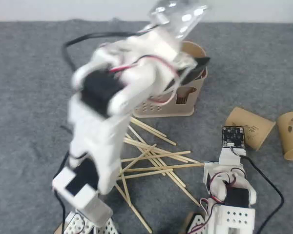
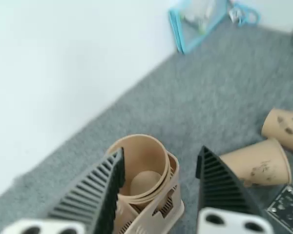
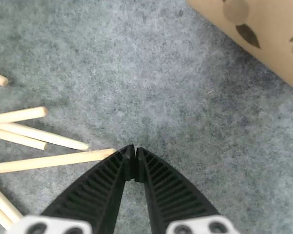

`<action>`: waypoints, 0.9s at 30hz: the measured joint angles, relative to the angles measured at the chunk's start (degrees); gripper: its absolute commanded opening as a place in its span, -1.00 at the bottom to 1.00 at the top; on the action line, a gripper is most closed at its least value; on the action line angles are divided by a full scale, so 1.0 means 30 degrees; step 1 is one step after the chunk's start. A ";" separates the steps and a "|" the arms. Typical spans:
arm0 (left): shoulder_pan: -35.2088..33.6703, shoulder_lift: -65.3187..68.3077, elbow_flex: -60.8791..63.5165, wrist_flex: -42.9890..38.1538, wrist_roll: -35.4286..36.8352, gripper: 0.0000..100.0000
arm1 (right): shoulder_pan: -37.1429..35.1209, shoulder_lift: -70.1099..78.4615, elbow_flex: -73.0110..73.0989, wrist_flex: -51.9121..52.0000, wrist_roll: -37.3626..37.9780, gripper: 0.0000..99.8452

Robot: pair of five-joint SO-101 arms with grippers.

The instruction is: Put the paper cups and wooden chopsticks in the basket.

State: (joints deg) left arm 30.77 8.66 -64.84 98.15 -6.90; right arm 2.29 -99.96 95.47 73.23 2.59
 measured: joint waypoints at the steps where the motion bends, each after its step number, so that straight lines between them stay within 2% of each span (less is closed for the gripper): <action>1: -0.0234 -0.0645 -0.0117 0.0059 0.0264 -0.62 | 0.0000 0.0000 0.0000 0.0000 0.0000 -0.98; 5: -0.2403 -0.3634 0.0205 0.0205 0.1553 -0.62 | 0.0176 0.0000 -0.0147 0.0440 0.0000 -0.98; 11: -0.5978 -0.8205 0.3810 0.0205 0.1553 -0.63 | 0.2579 -0.0645 -0.1524 0.0733 0.0029 -0.98; 16: -0.9348 -1.1985 0.8762 0.0205 0.1641 -0.63 | 0.2930 -0.1114 -0.2930 0.0733 0.0234 -0.98; 20: -1.1692 -1.4857 1.3304 -0.0176 0.1700 -0.63 | 0.3253 -0.1143 -0.5040 0.0733 0.3106 -0.98; 22: -1.2806 -1.6322 1.5971 -0.0440 0.1729 -0.63 | 0.3429 -0.1143 -0.6212 0.0440 0.4308 -0.98; 27: -1.4681 -1.9927 2.4205 -0.2520 0.1758 -0.63 | 0.4278 -0.1289 -0.8205 -0.0117 0.4513 -0.98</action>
State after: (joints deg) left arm -13.27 -51.12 7.78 90.59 -1.63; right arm 15.12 -103.82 70.86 72.88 16.13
